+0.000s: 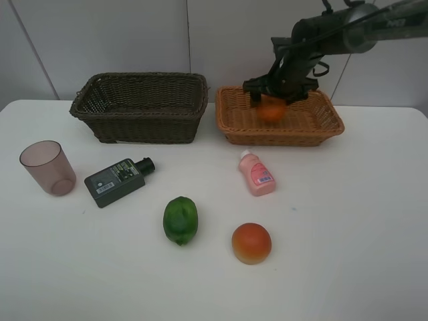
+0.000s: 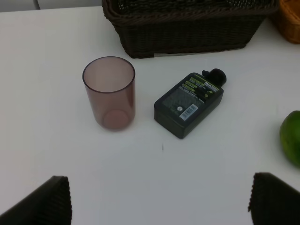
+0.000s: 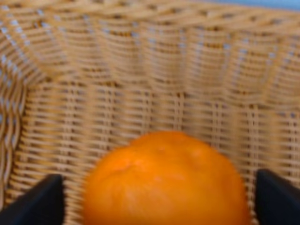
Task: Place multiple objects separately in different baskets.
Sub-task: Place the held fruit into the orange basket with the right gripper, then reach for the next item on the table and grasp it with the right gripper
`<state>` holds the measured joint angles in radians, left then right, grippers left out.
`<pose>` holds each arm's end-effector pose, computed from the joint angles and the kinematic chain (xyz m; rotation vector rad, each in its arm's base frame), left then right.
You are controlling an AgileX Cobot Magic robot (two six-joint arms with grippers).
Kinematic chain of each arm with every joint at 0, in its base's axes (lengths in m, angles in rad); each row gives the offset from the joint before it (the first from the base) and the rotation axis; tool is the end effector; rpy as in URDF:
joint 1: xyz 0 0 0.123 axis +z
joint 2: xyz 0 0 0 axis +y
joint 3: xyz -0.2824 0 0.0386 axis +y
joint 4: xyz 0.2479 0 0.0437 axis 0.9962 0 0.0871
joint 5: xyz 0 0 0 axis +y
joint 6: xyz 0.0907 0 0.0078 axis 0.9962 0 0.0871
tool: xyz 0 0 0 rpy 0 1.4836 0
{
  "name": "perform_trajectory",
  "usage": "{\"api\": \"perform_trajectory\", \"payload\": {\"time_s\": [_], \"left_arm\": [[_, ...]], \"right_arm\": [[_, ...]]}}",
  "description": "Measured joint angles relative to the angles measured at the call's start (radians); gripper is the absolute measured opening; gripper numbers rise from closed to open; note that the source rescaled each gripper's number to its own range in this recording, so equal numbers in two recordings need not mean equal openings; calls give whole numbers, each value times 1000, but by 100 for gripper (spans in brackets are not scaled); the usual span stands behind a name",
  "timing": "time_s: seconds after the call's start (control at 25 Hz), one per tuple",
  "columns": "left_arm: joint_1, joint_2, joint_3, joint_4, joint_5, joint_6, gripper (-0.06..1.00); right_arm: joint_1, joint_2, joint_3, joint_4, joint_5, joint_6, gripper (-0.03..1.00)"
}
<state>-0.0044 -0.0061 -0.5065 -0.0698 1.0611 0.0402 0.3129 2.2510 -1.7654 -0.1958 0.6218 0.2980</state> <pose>-0.0067 -0.0055 0.2791 0.0490 2.0301 -0.0608 0.4743 0.1426 0.1645 -0.1825 2.5654 0.0228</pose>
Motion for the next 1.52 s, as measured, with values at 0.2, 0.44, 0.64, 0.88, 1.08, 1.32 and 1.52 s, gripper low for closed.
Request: {"api": "perform_trajectory", "payload": {"time_s": [0.2,0.44,0.64,0.88,1.08,1.32,1.52], "left_arm": [[0,0,0,0,0,0,98],[0,0,0,0,0,0,98],[0,0,0,0,0,0,98],[0,0,0,0,0,0,98],[0,0,0,0,0,0,98],[0,0,0,0,0,0,98],[0,0,0,0,0,0,98]], "right_arm": [[0,-2,0,-13,3,0,98],[43,-84,0,-21,174,-28,99],[120,-160,0,-12,393,-140,100],[235,-186,2,55,576,-175,100],[344,-224,77,154,562,-156,100],[447,-261,298,220,469,-80,100],[521,-308,409,248,333,69,100]]}}
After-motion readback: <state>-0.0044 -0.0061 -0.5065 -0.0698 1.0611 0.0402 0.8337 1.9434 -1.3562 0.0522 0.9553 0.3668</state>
